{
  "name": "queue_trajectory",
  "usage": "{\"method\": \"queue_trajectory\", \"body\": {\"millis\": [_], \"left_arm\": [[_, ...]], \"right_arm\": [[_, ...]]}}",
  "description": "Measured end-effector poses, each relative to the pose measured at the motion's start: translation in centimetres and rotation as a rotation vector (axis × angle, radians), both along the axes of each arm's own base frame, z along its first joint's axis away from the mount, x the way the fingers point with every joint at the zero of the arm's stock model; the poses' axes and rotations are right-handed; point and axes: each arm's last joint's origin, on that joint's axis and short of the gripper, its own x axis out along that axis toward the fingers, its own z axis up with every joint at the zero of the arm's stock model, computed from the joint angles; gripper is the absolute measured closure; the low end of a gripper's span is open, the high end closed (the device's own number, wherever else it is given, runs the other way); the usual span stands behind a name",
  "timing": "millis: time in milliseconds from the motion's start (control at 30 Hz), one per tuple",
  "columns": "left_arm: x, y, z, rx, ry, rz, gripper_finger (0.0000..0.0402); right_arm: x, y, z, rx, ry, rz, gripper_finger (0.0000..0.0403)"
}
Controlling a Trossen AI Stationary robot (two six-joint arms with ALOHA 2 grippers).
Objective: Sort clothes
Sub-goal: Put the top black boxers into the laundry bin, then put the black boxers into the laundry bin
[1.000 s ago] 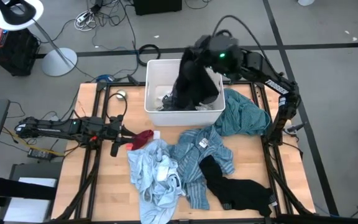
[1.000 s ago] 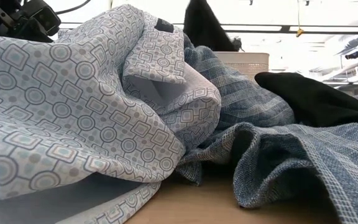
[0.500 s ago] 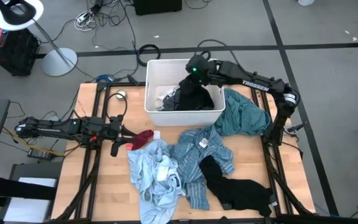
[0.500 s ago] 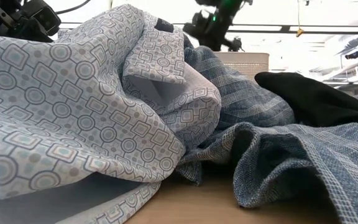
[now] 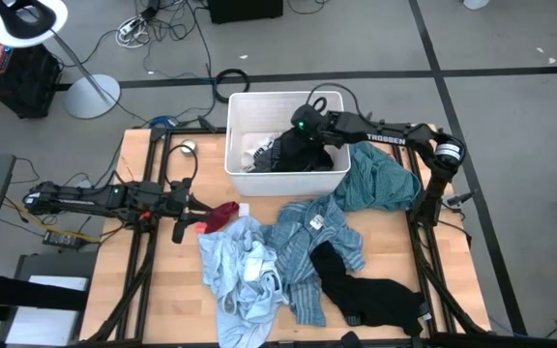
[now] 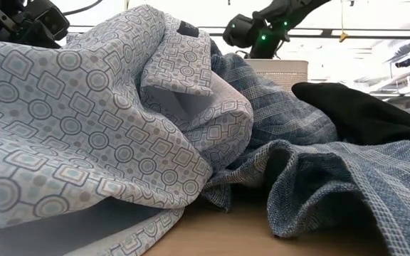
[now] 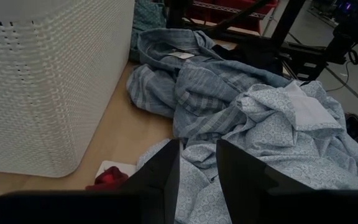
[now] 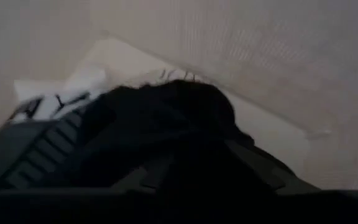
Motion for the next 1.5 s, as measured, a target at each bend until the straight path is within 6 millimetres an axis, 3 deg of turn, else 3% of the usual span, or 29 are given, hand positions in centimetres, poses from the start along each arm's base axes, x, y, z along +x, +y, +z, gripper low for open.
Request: {"method": "queue_trajectory", "body": {"millis": [167,333,700,933,1200,1500], "left_arm": [[0.0,0.0,0.0,-0.001,0.000,0.000,0.0291],[0.0,0.0,0.0,-0.021,0.001,0.007,0.0291],[0.0,0.5,0.0,0.029,-0.002,0.159,0.0291],[0.0,0.4,0.0,0.024,-0.001,0.145,0.0291],[-0.1,0.3,-0.4,0.019,0.037,0.113,0.0291],[-0.1,0.3,-0.3,0.011,0.032,0.115,0.0291]], "right_arm": [[0.1,0.0,0.3,0.008,-0.009,0.024,0.0228],[0.4,-0.1,2.6,-0.022,-0.029,0.057,0.0206],[0.6,1.8,10.2,-0.100,-0.054,0.157,0.0206],[-0.1,3.9,12.8,-0.195,0.057,0.148,0.0207],[-1.6,8.6,14.4,-0.184,0.160,0.211,0.0209],[-5.1,16.4,16.9,-0.121,0.062,0.290,0.0218]]}}
